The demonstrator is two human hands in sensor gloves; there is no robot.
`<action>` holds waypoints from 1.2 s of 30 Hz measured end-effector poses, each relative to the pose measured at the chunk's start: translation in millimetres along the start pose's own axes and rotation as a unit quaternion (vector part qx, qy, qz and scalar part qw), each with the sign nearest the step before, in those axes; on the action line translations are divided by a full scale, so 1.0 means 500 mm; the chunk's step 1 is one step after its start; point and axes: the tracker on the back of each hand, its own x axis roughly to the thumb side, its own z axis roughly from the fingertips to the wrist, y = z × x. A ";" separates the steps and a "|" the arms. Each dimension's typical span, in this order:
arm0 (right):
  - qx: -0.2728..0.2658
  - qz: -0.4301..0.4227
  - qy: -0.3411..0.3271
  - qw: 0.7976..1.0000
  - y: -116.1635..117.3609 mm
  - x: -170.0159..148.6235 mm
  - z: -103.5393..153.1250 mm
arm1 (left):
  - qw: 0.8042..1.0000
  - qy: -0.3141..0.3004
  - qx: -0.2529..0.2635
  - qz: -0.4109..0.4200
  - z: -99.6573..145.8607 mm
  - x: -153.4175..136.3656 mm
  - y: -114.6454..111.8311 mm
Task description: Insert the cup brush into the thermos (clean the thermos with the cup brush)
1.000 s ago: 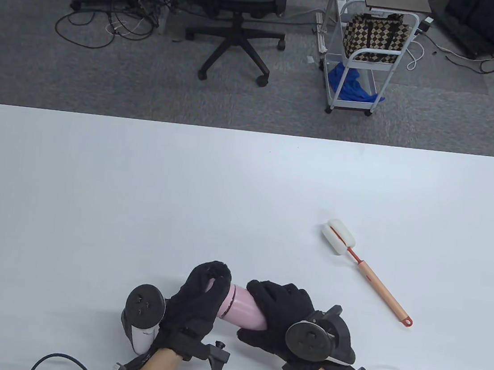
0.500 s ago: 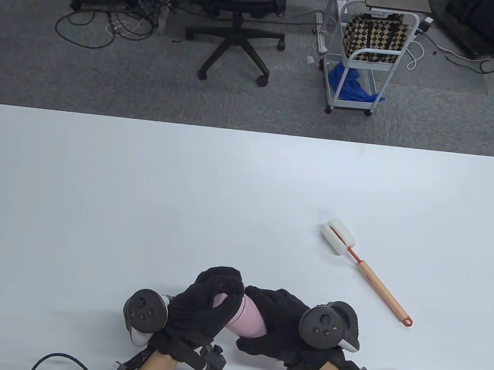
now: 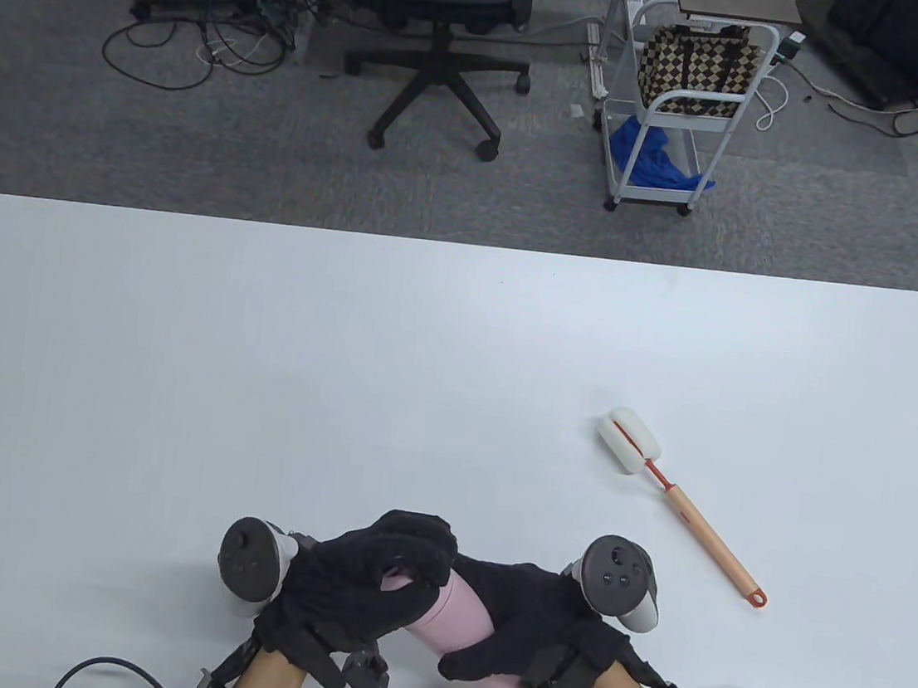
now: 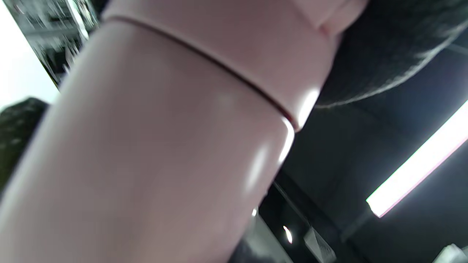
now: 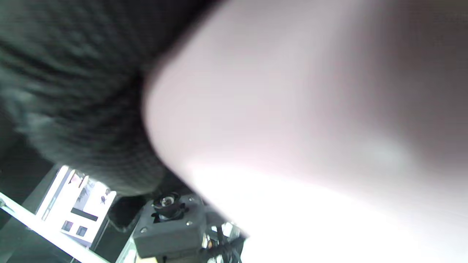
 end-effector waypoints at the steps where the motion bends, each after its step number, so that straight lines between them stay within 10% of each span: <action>1: 0.004 -0.033 0.001 0.999 0.003 -0.003 0.000 | 1.000 -0.004 0.020 0.021 0.001 0.002 -0.002; 7: -0.013 -0.013 0.009 1.000 0.002 -0.001 -0.006 | 0.997 0.042 -0.013 -0.057 0.007 -0.002 0.017; 11: -0.101 0.122 0.020 0.987 -0.006 0.031 0.007 | 0.993 0.080 0.070 -0.057 0.023 -0.017 0.037; 16: -0.169 0.309 0.043 0.935 0.003 0.054 0.023 | 0.970 0.176 0.139 -0.096 0.030 -0.039 0.027; 27: -0.167 0.515 0.042 0.840 0.047 0.075 0.015 | 0.934 0.319 0.123 -0.102 0.031 -0.079 -0.014; 36: -0.146 0.449 0.053 0.880 0.038 0.071 0.013 | 0.947 0.291 0.115 -0.073 0.030 -0.074 -0.017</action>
